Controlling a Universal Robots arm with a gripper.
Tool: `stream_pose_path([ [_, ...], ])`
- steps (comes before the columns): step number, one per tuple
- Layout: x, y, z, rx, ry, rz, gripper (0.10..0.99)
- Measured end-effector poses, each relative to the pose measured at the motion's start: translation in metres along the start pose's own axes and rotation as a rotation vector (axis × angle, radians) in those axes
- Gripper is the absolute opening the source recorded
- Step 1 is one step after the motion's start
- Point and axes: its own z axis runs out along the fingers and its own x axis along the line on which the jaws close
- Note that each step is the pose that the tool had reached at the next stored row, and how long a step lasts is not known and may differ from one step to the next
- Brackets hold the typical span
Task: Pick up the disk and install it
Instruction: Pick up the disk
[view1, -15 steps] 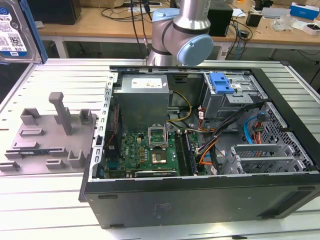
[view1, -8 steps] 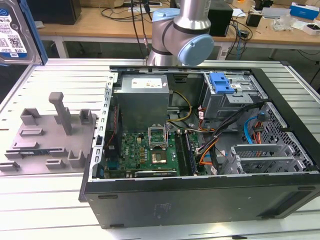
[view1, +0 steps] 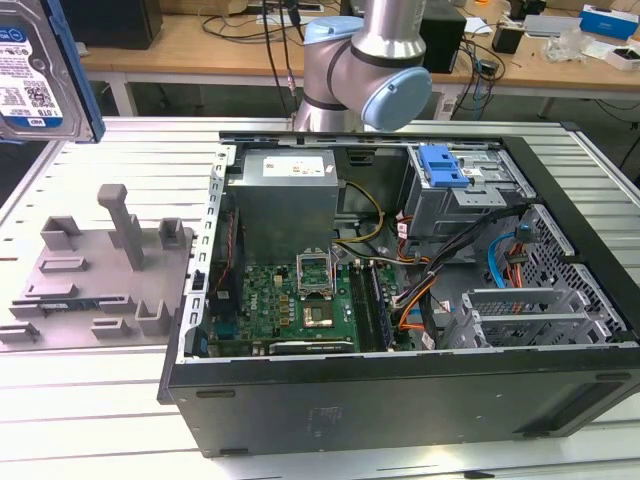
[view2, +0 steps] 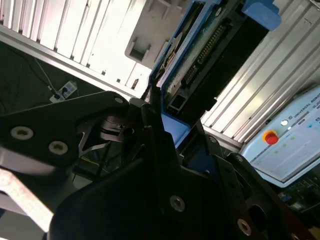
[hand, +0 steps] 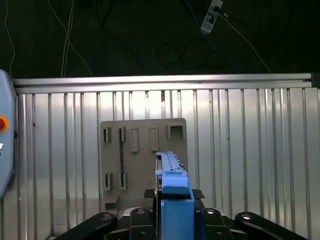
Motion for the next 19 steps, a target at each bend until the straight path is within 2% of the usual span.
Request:
stream_pose_path([
  [7, 0.0128, -0.0187, -0.0008, 0.000, 0.0000, -0.003, 0.369],
  [10, 0.0210, -0.0315, -0.0014, 0.000, 0.0002, -0.006, 0.369],
  [14, 0.0275, -0.0418, -0.0019, -0.001, 0.0002, -0.008, 0.369],
  [17, 0.0350, -0.0548, -0.0024, -0.002, 0.0004, -0.012, 0.369],
  [19, 0.0386, -0.0607, -0.0027, -0.002, 0.0005, -0.013, 0.369],
])
